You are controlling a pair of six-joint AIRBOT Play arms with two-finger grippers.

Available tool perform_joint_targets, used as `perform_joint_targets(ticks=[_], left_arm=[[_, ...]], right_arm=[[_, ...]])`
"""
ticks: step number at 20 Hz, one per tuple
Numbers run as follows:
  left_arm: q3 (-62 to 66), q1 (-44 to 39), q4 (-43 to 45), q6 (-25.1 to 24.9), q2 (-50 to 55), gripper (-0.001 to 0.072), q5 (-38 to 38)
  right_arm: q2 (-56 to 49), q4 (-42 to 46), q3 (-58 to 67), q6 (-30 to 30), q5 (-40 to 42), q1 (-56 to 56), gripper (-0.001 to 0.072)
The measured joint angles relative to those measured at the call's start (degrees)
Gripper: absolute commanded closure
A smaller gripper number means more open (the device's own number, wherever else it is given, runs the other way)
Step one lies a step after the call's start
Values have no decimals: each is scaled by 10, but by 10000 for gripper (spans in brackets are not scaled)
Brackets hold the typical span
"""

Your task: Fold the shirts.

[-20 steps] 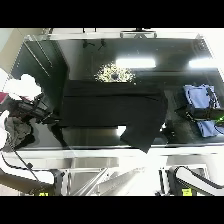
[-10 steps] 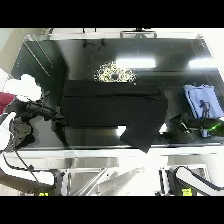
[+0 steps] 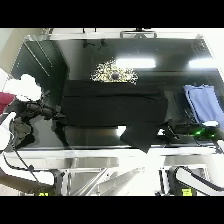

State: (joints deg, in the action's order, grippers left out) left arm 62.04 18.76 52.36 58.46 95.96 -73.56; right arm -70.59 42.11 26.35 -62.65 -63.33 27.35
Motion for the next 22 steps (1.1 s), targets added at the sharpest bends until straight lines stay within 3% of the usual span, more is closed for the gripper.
perform_joint_targets(ticks=[1, 2, 3, 4, 5, 6, 11, 18, 22], left_arm=[[0, 0, -9, -2, 0, 681, -1], [0, 0, -16, -5, 0, 680, -2], [0, 0, -23, -7, 0, 681, -4], [0, 0, -28, -9, 0, 681, -7], [0, 0, -32, -12, 0, 681, -9], [0, 0, -35, -14, 0, 681, -13], [0, 10, -43, -20, -8, 682, -42], [-37, 107, -44, -32, -62, 682, -76], [-55, 127, -44, -41, -97, 682, -87]], right_arm=[[-3, -5, -1, -7, 9, -22, 256], [-5, -10, -2, -9, 17, -40, 351], [-7, -14, -3, -10, 30, -55, 502], [-10, -18, -4, -10, 42, -65, 517], [-10, -25, -3, -10, 49, -72, 636], [-11, -28, 0, -9, 56, -77, 688], [-5, -47, 29, -3, 39, -83, 689], [41, -16, 52, -15, -31, -12, 689], [68, -45, 74, -12, -50, 3, 689]])
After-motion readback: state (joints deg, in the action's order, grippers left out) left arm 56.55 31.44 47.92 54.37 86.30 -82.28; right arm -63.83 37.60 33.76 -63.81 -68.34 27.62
